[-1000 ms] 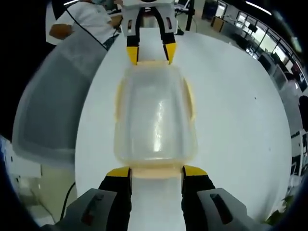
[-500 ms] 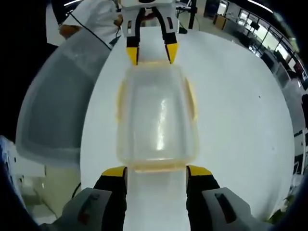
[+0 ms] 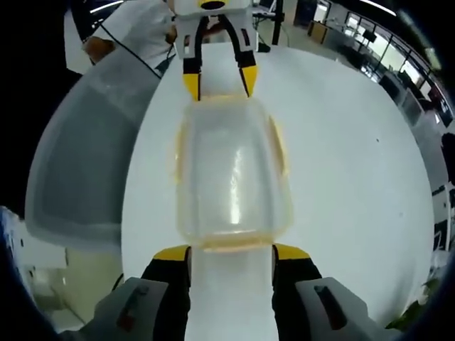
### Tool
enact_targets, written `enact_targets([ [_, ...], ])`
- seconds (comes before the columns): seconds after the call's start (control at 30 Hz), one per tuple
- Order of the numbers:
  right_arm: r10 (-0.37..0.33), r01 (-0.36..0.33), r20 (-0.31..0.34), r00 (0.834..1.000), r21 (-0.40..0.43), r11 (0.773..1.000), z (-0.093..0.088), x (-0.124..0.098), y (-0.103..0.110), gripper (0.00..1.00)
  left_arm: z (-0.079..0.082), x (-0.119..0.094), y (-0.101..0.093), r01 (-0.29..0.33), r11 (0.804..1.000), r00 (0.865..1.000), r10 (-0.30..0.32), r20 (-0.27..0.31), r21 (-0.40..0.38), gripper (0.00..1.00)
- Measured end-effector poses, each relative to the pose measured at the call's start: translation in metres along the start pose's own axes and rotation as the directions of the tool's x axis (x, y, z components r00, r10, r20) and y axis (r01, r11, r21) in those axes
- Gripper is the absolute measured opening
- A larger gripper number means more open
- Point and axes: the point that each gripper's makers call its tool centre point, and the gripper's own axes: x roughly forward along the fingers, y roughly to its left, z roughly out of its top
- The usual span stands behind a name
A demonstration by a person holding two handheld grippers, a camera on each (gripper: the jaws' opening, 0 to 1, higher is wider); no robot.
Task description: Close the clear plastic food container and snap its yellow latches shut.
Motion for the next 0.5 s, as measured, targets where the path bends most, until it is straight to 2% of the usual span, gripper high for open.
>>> enact_targets([
  [0.17,0.000,0.000,-0.001,1.000,0.012,1.000,0.0008,-0.0014,0.0012,0.44,-0.0018,-0.0019,0.0026,-0.003,1.000,1.000,0.003,-0.005,-0.013,0.42],
  [0.23,0.001,-0.001,0.001,1.000,0.026,1.000,0.0010,-0.0015,0.0018,0.44,-0.0021,-0.0030,0.0020,0.001,0.999,1.000,-0.001,-0.001,-0.041,0.42],
  [0.3,0.011,-0.013,0.020,1.000,0.072,0.997,0.0032,-0.0015,0.0038,0.44,-0.0014,-0.0035,-0.0001,0.014,0.998,1.000,-0.013,0.011,-0.063,0.42],
  [0.5,-0.001,-0.004,0.047,0.999,0.111,0.994,0.0055,-0.0041,0.0032,0.44,-0.0040,-0.0046,-0.0028,0.020,0.995,1.000,-0.019,0.013,-0.094,0.43],
])
